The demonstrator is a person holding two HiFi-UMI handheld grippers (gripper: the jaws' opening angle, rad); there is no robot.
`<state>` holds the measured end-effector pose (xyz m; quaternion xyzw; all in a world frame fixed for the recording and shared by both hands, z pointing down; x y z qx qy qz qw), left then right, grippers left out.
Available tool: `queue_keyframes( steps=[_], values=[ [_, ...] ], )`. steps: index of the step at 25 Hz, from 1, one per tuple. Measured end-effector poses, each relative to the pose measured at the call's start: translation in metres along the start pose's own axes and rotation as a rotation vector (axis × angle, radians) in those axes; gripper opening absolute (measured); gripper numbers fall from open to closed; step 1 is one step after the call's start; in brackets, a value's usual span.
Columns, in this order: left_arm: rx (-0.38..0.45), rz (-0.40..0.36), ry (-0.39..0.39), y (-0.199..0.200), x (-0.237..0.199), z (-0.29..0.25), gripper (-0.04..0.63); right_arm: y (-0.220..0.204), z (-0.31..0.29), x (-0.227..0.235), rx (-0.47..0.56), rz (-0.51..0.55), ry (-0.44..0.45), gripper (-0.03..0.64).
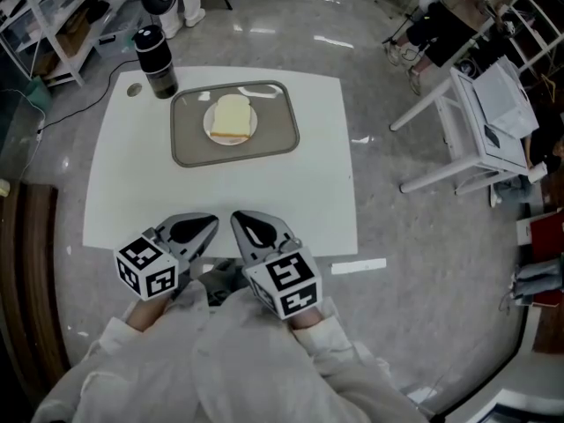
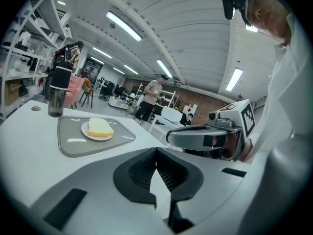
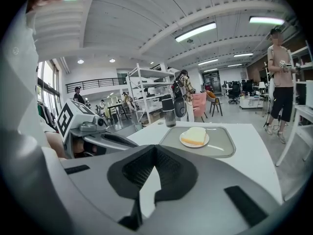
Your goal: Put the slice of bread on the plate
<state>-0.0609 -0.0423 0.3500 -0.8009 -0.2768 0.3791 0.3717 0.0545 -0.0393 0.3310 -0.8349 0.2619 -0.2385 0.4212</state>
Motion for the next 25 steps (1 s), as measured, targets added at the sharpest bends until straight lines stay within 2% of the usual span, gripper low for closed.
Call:
queue_keyframes(
  steps=[4, 8, 19, 25],
  values=[
    [-0.008, -0.012, -0.002, -0.0014, 0.0, 0.0014, 0.009, 0.0004, -0.0002, -0.0007, -0.004, 0.007, -0.008, 0.014],
    [-0.024, -0.064, 0.012, -0.0013, 0.0017, 0.0001, 0.009, 0.0011, -0.0011, -0.0005, -0.02, 0.016, -0.018, 0.014],
    [-0.029, -0.082, 0.0, 0.0019, 0.0007, -0.0025, 0.009, 0.0038, -0.0032, 0.0048, -0.026, 0.025, -0.032, 0.014],
    [0.033, -0.062, 0.02, 0.0074, -0.0051, 0.0072, 0.009, 0.008, -0.0029, -0.0017, -0.034, 0.021, -0.013, 0.014]
  ],
)
Point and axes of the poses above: the fingertips, and each gripper's own axes: z backward along the fingers, x to its right, y out of its top, the point moved 6 cm from there along z, backward along the fingers, and after that the axes turned 8 degrees about -x, right-handed, at the moved point
